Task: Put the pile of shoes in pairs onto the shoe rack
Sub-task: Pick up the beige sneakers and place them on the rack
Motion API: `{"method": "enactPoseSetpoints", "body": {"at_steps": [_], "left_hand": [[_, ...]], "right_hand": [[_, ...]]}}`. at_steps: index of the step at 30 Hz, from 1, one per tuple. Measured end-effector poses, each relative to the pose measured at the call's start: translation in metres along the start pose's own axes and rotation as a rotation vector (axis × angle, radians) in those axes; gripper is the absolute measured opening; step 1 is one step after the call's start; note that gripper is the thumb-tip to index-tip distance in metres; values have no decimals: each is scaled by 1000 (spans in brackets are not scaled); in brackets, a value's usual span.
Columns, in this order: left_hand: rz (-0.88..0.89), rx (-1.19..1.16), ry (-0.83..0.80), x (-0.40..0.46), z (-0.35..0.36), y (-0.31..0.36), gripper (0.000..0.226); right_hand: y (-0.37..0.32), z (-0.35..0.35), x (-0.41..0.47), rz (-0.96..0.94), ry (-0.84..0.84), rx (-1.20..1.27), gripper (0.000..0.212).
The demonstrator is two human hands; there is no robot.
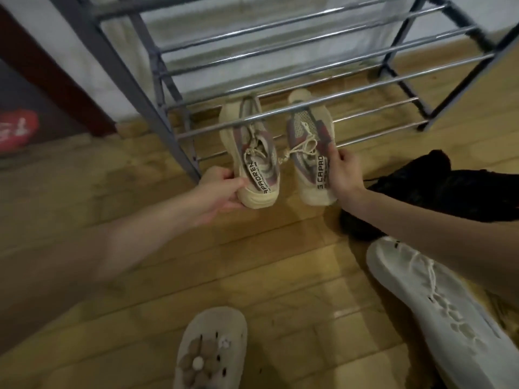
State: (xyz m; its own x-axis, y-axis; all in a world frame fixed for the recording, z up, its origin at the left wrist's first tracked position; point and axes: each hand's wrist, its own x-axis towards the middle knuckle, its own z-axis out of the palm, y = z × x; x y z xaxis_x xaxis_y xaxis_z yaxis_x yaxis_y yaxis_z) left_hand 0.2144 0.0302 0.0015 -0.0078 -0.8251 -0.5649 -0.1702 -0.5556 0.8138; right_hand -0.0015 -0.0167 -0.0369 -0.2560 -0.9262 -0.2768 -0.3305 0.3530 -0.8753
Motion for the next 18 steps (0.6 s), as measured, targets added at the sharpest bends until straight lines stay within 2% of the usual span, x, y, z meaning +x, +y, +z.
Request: {"method": "enactPoseSetpoints", "body": {"at_steps": [4,7,13,18], "left_hand": [[10,4,158,14,-8,-4,19],[15,79,253,24,-10,-7,27],[-22,113,330,38,-6,-3,21],[-82,64,382,52,-4,7,33]], "right_hand": [[-5,32,10,-9,-5,-31,38],[-10,47,21,-52,-14,-51,37],[-24,64,44,-144,0,-58,40],[-30,66,55,-182,-26,-54,42]]}}
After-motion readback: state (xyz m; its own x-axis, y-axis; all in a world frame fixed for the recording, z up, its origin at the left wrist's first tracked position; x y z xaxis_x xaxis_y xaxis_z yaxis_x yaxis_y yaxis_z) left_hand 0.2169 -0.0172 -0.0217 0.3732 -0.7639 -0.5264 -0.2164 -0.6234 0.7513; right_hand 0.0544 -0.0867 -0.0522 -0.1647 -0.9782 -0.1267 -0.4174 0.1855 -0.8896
